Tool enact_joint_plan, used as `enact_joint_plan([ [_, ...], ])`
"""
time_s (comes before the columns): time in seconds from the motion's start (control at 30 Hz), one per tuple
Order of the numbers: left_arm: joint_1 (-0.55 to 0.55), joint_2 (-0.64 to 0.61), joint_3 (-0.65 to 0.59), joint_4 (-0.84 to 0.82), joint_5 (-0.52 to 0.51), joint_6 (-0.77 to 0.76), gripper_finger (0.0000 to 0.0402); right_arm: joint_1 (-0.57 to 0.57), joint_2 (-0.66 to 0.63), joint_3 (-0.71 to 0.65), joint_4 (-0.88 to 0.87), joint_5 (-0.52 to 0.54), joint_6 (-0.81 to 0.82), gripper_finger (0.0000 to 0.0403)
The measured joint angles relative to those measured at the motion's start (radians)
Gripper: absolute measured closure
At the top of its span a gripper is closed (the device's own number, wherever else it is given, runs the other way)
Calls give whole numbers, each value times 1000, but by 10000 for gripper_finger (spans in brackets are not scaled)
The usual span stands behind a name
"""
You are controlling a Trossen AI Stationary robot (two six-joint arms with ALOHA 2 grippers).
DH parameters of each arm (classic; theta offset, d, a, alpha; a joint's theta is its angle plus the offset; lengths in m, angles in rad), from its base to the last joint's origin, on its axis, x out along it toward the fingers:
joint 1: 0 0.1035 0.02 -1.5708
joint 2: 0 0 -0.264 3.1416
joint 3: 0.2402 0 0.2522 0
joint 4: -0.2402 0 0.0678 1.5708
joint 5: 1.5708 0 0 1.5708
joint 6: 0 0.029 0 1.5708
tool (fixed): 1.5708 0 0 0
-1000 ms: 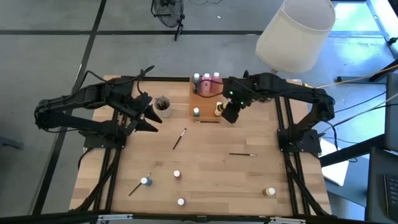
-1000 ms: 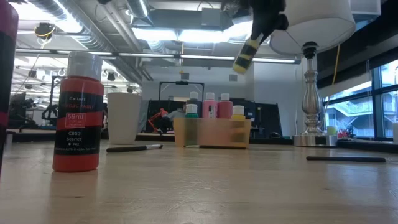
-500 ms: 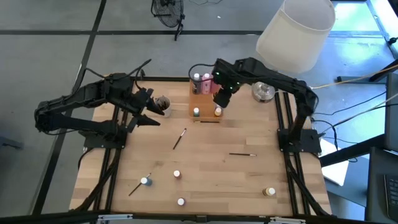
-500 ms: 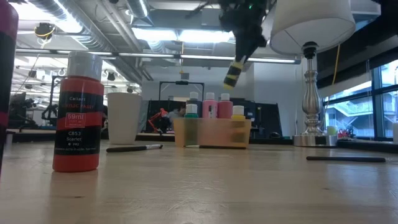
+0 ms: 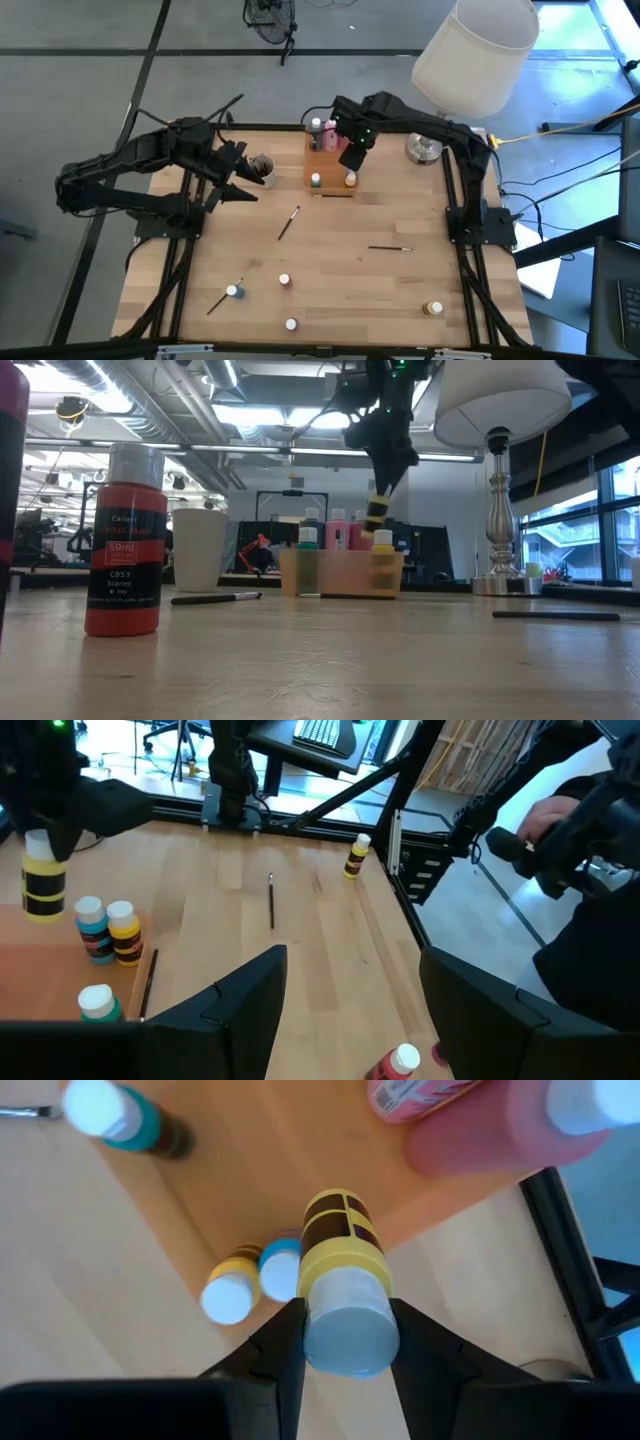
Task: Pick & Place Paint Supplies
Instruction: Put the yellow paint bottle into the orange bin
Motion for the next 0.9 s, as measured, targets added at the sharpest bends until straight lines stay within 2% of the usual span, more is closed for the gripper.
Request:
enact_joint_plan([
  [0.37, 0, 0, 0, 2, 0, 0, 176, -52, 11, 0, 25, -41, -6, 283],
  [0.9, 0, 0, 0, 3, 0, -8, 176, -58, 126, 0, 4, -67, -18, 283],
])
